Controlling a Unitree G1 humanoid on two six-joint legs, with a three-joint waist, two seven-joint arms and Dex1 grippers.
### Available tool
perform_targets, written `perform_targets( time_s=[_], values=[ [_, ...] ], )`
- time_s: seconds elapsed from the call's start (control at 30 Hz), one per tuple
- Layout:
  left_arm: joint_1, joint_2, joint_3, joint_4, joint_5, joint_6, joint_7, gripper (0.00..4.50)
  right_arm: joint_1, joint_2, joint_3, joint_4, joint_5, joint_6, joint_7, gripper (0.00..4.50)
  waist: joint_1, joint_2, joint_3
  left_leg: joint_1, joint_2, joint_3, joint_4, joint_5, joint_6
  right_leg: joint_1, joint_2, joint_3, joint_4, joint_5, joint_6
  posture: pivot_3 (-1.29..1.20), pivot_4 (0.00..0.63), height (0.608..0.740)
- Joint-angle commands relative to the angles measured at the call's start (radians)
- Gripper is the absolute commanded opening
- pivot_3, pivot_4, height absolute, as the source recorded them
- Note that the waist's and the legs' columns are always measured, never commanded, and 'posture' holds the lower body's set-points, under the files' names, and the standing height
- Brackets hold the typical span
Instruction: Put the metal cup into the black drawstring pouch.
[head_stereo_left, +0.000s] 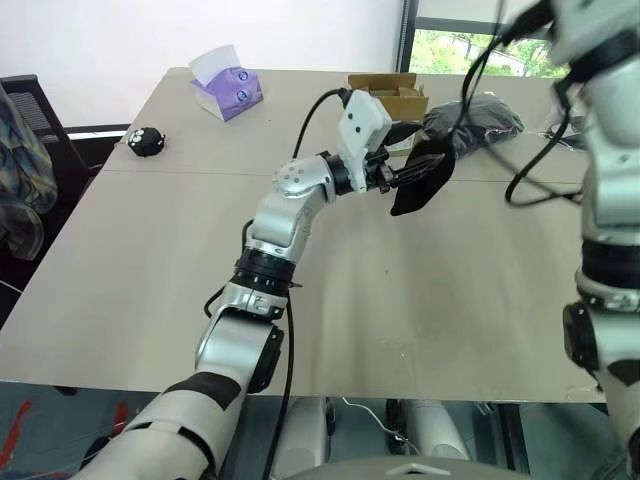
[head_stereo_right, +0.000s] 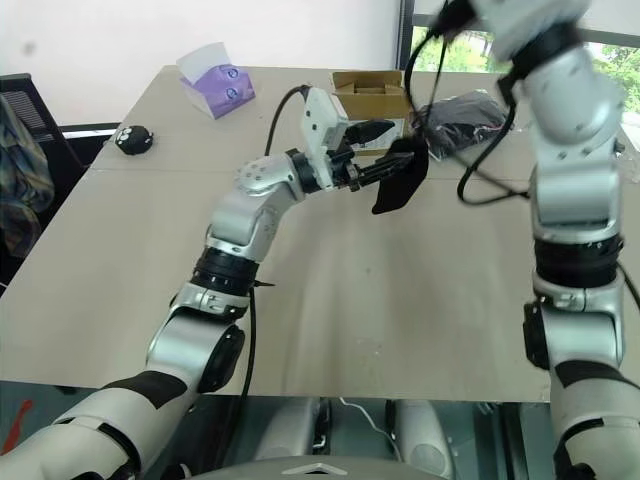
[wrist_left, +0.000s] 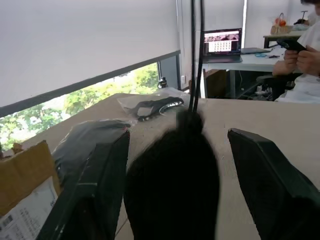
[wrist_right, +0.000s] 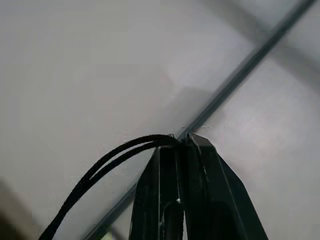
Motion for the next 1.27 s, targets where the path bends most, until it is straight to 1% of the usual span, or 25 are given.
perform_targets(
  time_s=[0.03, 0.1, 0.2, 0.27, 0.33, 0.37, 0.4, 0.43, 0.5, 0.53, 0.57, 0.6, 0.63, 0.67, 0.73, 0.8, 0.87, 0.9, 1.0, 1.1, 1.27],
  values=[
    [0.049, 0.046, 0.024, -0.214, -0.099, 0.118, -0.032, 3.02, 0.035, 0.014, -0.017, -0.095, 0.092, 0.122, 0.07, 0.0, 0.0, 0.0, 0.0, 0.0, 0.0, -0.001, 0.0, 0.0, 0.0, 0.0, 0.0, 0.001, 0.0, 0.0, 0.0, 0.0, 0.15, 0.715],
    [0.079, 0.08, 0.046, -0.293, -0.15, 0.2, -0.025, 3.02, 0.081, 0.007, -0.019, -0.127, 0.115, 0.163, 0.098, 0.0, 0.0, 0.0, 0.0, 0.0, 0.001, -0.002, 0.0, 0.0, 0.0, 0.0, 0.0, 0.001, 0.0, 0.0, 0.0, 0.0, 0.15, 0.715],
    [0.155, 0.163, 0.081, -0.402, -0.214, 0.317, -0.021, 3.02, 0.198, -0.018, -0.03, -0.217, 0.166, 0.323, 0.144, 0.0, 0.001, 0.0, 0.0, 0.001, 0.001, -0.004, 0.0, 0.0, 0.0, 0.0, 0.001, -0.001, 0.0, 0.0, 0.0, 0.0, 0.15, 0.715],
    [0.198, 0.203, 0.095, -0.444, -0.232, 0.359, -0.009, 3.02, 0.252, -0.043, -0.036, -0.254, 0.195, 0.363, 0.177, 0.0, 0.001, 0.0, 0.0, 0.001, 0.001, -0.004, 0.0, 0.0, 0.0, 0.001, 0.001, -0.001, 0.001, 0.0, 0.0, 0.0, 0.15, 0.715],
    [0.299, 0.277, 0.104, -0.479, -0.19, 0.341, -0.009, 3.02, 0.359, -0.081, -0.064, -0.292, 0.251, 0.402, 0.238, 0.0, 0.002, 0.0, 0.0, 0.001, 0.0, -0.004, 0.001, 0.0, 0.0, 0.0, 0.0, 0.0, 0.002, 0.0, 0.0, 0.0, 0.15, 0.715],
    [0.349, 0.306, 0.114, -0.492, -0.182, 0.34, -0.007, 3.08, 0.41, -0.106, -0.08, -0.301, 0.27, 0.405, 0.267, 0.67, 0.002, 0.0, 0.0, 0.002, 0.0, -0.004, 0.001, 0.0, 0.0, 0.0, 0.0, 0.0, 0.002, 0.0, 0.0, 0.0, 0.15, 0.715],
    [0.396, 0.326, 0.131, -0.497, -0.18, 0.343, 0.005, 3.08, 0.461, -0.123, -0.109, -0.303, 0.31, 0.414, 0.302, 0.97, 0.002, 0.0, 0.0, 0.003, 0.0, -0.004, 0.001, -0.001, 0.001, 0.001, 0.0, 0.0, 0.002, 0.0, 0.0, 0.0, 0.15, 0.715],
    [0.437, 0.341, 0.146, -0.5, -0.178, 0.342, 0.021, 3.08, 0.504, -0.142, -0.133, -0.298, 0.339, 0.417, 0.329, 1.39, 0.003, 0.0, 0.0, 0.004, 0.0, -0.004, 0.0, -0.001, 0.002, 0.002, 0.0, 0.0, 0.002, 0.0, 0.0, 0.0, 0.15, 0.715],
    [0.52, 0.357, 0.174, -0.517, -0.19, 0.344, 0.036, 3.08, 0.583, -0.182, -0.166, -0.268, 0.361, 0.382, 0.376, 2.54, 0.003, 0.0, 0.0, 0.002, 0.0, -0.004, 0.001, -0.002, 0.004, 0.001, 0.0, 0.0, 0.002, 0.0, 0.0, 0.0, 0.15, 0.715],
    [0.566, 0.368, 0.177, -0.526, -0.177, 0.323, 0.037, 3.08, 0.619, -0.191, -0.188, -0.246, 0.384, 0.373, 0.4, 2.94, 0.003, 0.0, 0.0, 0.003, 0.0, -0.004, 0.002, -0.003, 0.005, 0.002, 0.0, 0.0, 0.003, 0.0, 0.0, 0.0, 0.15, 0.715],
    [0.612, 0.38, 0.175, -0.533, -0.155, 0.297, 0.037, 3.08, 0.656, -0.204, -0.209, -0.224, 0.403, 0.366, 0.429, 2.94, 0.003, 0.0, 0.0, 0.003, 0.0, -0.004, 0.002, -0.003, 0.005, 0.002, 0.0, 0.0, 0.003, 0.0, 0.0, 0.0, 0.15, 0.715],
    [0.663, 0.391, 0.173, -0.539, -0.127, 0.265, 0.041, 3.08, 0.703, -0.245, -0.214, -0.206, 0.42, 0.344, 0.501, 3.62, 0.003, 0.0, -0.001, 0.004, -0.001, -0.004, 0.003, -0.003, 0.005, 0.002, 0.0, 0.0, 0.004, 0.0, 0.0, 0.0, 0.15, 0.715],
    [0.709, 0.403, 0.17, -0.543, -0.098, 0.23, 0.045, 3.08, 0.746, -0.278, -0.226, -0.193, 0.451, 0.33, 0.572, 3.92, 0.003, 0.0, -0.001, 0.006, -0.001, -0.004, 0.002, -0.003, 0.006, 0.003, 0.0, 0.0, 0.003, 0.0, 0.0, 0.0, 0.15, 0.715],
    [0.75, 0.412, 0.169, -0.549, -0.077, 0.204, 0.053, 3.08, 0.775, -0.293, -0.253, -0.171, 0.492, 0.33, 0.618, 4.33, 0.003, 0.0, 0.0, 0.009, -0.001, -0.003, 0.001, -0.004, 0.006, 0.006, 0.0, 0.001, 0.002, 0.0, 0.0, 0.0, 0.15, 0.715],
    [0.821, 0.419, 0.184, -0.571, -0.05, 0.17, 0.081, 3.08, 0.796, -0.283, -0.313, -0.08, 0.536, 0.257, 0.655, 4.33, 0.002, -0.001, 0.0, 0.009, 0.0, -0.004, 0.001, -0.004, 0.007, 0.007, 0.001, 0.0, 0.001, 0.0, 0.0, 0.0, 0.15, 0.715],
    [0.87, 0.404, 0.212, -0.602, -0.05, 0.164, 0.117, 3.08, 0.829, -0.293, -0.337, 0.023, 0.537, 0.151, 0.727, 4.33, 0.002, -0.001, 0.0, 0.011, 0.0, -0.003, 0.001, -0.004, 0.007, 0.008, 0.001, 0.001, 0.002, 0.0, 0.0, 0.0, 0.15, 0.715],
    [0.926, 0.394, 0.241, -0.635, -0.046, 0.15, 0.15, 3.08, 0.872, -0.312, -0.342, 0.134, 0.508, 0.027, 0.795, 4.33, 0.003, -0.001, 0.0, 0.019, 0.0, -0.003, 0.001, -0.004, 0.007, 0.017, 0.001, 0.001, 0.0, 0.0, 0.0, 0.0, 0.15, 0.715],
    [0.958, 0.392, 0.253, -0.644, -0.035, 0.136, 0.165, 3.08, 0.881, -0.305, -0.357, 0.18, 0.525, 0.008, 0.814, 4.33, 0.004, -0.001, 0.0, 0.022, 0.001, -0.003, -0.001, -0.004, 0.007, 0.021, 0.001, 0.0, -0.003, 0.0, 0.0, 0.0, 0.15, 0.715],
    [1.047, 0.383, 0.276, -0.643, -0.004, 0.084, 0.195, 3.08, 0.878, -0.253, -0.418, 0.295, 0.623, -0.053, 0.885, 4.33, 0.002, -0.001, 0.0, 0.022, 0.001, -0.002, -0.001, -0.004, 0.007, 0.021, 0.002, 0.002, -0.004, 0.0, 0.0, 0.0, 0.15, 0.715],
    [1.116, 0.367, 0.284, -0.659, -0.011, 0.062, 0.203, 3.08, 0.882, -0.255, -0.4, 0.407, 0.59, -0.16, 0.948, 4.33, 0.001, -0.001, 0.0, 0.022, 0.001, -0.002, -0.001, -0.004, 0.007, 0.021, 0.002, 0.003, -0.004, 0.0, 0.0, 0.0, 0.15, 0.715],
    [1.169, 0.358, 0.286, -0.686, -0.017, 0.03, 0.201, 3.08, 0.872, -0.256, -0.372, 0.53, 0.553, -0.329, 1.025, 4.33, 0.004, -0.001, 0.0, 0.022, 0.001, -0.002, -0.001, -0.004, 0.007, 0.021, 0.001, 0.002, -0.004, 0.0, 0.0, 0.0, 0.15, 0.715]
  ],
)
